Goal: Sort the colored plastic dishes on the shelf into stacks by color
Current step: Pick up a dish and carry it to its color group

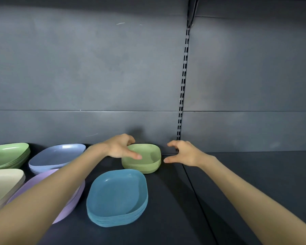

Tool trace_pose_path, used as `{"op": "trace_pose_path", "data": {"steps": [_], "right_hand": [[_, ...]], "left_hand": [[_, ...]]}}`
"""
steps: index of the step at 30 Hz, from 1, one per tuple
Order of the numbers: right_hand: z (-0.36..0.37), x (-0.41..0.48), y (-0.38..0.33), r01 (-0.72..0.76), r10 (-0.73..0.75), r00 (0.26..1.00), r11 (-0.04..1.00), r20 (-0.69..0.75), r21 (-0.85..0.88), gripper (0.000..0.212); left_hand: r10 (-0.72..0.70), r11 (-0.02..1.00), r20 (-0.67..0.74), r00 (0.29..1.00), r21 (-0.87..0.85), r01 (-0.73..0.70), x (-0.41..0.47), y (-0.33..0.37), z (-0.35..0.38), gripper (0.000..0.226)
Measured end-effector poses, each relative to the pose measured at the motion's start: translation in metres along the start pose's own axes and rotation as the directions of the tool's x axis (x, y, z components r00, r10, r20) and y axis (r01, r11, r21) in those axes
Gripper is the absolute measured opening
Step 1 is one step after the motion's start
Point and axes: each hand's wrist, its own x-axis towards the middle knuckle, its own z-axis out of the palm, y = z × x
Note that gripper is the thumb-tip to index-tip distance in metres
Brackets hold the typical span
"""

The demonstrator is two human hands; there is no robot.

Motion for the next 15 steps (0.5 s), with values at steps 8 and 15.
{"op": "trace_pose_path", "data": {"steps": [8, 15], "right_hand": [[-0.101, -0.064, 0.030, -0.113, 0.051, 0.973, 0.956, -0.224, -0.272, 0.063], [-0.182, -0.171, 0.085, -0.225, 0.053, 0.909, 0.897, -0.414, -0.380, 0.068]], "left_hand": [[0.229, 0.946, -0.160, 0.960, 0.270, -0.180, -0.005, 0.110, -0.016, 0.074], [0.456, 0.846, -0.265, 0.850, 0.427, -0.321, -0.029, 0.249, 0.023, 0.073]]}}
